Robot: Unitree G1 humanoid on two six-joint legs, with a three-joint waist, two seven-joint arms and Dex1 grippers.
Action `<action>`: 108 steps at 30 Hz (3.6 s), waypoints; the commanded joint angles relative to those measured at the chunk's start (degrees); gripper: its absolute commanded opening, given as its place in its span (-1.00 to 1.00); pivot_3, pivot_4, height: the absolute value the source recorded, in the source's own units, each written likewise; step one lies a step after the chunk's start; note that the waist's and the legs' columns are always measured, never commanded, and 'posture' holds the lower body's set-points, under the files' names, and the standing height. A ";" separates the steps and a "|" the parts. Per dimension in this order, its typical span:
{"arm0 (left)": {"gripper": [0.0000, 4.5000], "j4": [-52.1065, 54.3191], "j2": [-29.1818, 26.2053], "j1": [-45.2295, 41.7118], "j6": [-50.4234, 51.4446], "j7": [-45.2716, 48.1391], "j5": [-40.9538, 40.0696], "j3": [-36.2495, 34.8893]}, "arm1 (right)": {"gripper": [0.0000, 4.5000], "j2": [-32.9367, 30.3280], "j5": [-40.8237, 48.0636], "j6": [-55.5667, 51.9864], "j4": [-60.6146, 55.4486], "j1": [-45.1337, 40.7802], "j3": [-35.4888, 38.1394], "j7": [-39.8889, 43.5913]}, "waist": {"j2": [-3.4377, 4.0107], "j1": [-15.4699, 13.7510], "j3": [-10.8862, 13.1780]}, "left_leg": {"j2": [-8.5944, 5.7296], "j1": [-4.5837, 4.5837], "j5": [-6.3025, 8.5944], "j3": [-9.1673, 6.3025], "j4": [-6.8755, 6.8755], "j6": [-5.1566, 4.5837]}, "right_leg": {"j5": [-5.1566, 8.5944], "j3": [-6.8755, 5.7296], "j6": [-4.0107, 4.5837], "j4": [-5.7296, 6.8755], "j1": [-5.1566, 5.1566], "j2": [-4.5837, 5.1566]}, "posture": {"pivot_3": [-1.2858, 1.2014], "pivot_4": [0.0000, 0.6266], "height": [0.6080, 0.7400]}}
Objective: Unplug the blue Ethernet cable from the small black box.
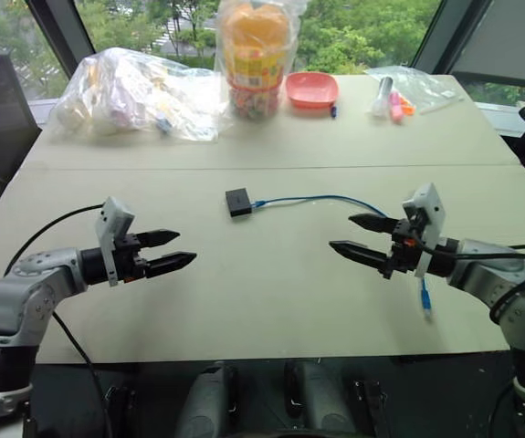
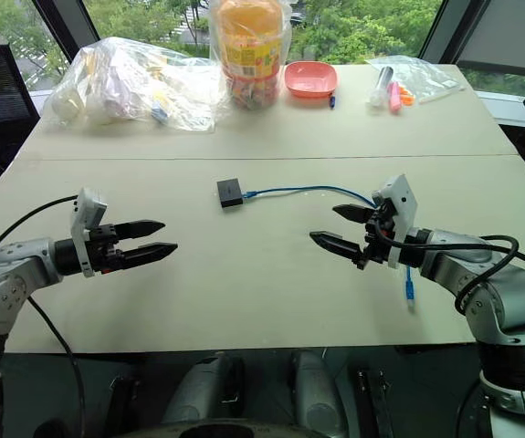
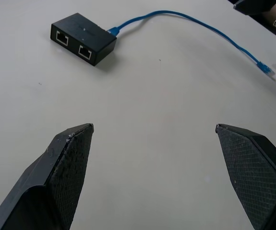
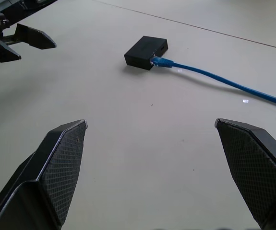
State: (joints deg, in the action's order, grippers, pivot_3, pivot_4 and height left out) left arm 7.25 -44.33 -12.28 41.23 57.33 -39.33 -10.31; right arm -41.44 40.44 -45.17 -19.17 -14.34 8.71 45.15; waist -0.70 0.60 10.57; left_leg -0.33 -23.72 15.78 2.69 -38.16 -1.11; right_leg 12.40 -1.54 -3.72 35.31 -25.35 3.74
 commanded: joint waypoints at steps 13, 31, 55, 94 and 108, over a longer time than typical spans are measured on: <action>0.88 1.55 0.48 -1.96 0.28 -1.75 0.82 -0.55 | 1.00 2.61 -4.54 4.75 3.63 -4.48 -3.14 0.29 | 0.00 -0.01 0.00 | 0.00 0.00 -0.01 0.01 0.00 0.02 | -0.01 0.00 -0.01 0.05 -0.01 0.00 | 0.03 -0.52 1.00; 0.88 -6.41 -12.87 -9.08 -3.11 9.59 5.08 -1.86 | 1.00 22.09 -30.15 40.58 64.68 -39.39 -21.21 10.03 | -0.09 0.62 0.02 | -0.03 0.32 -0.14 0.25 -0.10 0.15 | -0.14 -0.02 -0.20 0.75 -0.04 -0.14 | 0.03 -0.52 1.00; 0.90 4.37 -7.04 2.09 1.79 -4.64 -1.16 -14.17 | -0.98 27.69 -57.32 68.23 92.37 -55.21 -26.47 -4.95 | -0.07 1.46 -0.02 | -0.04 0.57 -0.40 0.01 0.02 0.83 | -0.20 -0.21 0.32 0.88 0.10 0.06 | 0.03 -0.52 1.00; -0.34 -80.20 18.34 -66.30 -23.37 28.96 24.64 4.45 | -1.00 11.52 -59.40 81.80 44.60 -38.36 -26.36 -11.31 | -0.31 1.71 0.03 | 0.08 0.29 -0.45 0.34 -0.09 0.37 | -0.25 -0.18 -0.19 0.90 -0.09 -0.50 | 0.03 -0.52 1.00; -0.77 -78.36 17.92 -63.67 -22.34 29.16 23.84 1.07 | 0.68 12.46 -37.36 49.41 23.25 -21.09 -16.42 -4.09 | -0.35 0.83 0.02 | 0.07 0.28 -0.44 0.24 -0.12 0.35 | -0.25 -0.22 -0.19 0.90 -0.05 -0.49 | 0.03 -0.52 1.00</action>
State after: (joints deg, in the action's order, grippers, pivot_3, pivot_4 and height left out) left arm -73.22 -25.44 -75.63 18.48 86.08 -13.83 -7.15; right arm -30.43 -6.70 14.37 11.46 -37.94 -11.78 40.04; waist -1.05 1.43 10.59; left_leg -0.25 -23.45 15.35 2.90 -38.29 -0.76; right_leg 12.15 -1.76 -3.91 36.20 -25.38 3.25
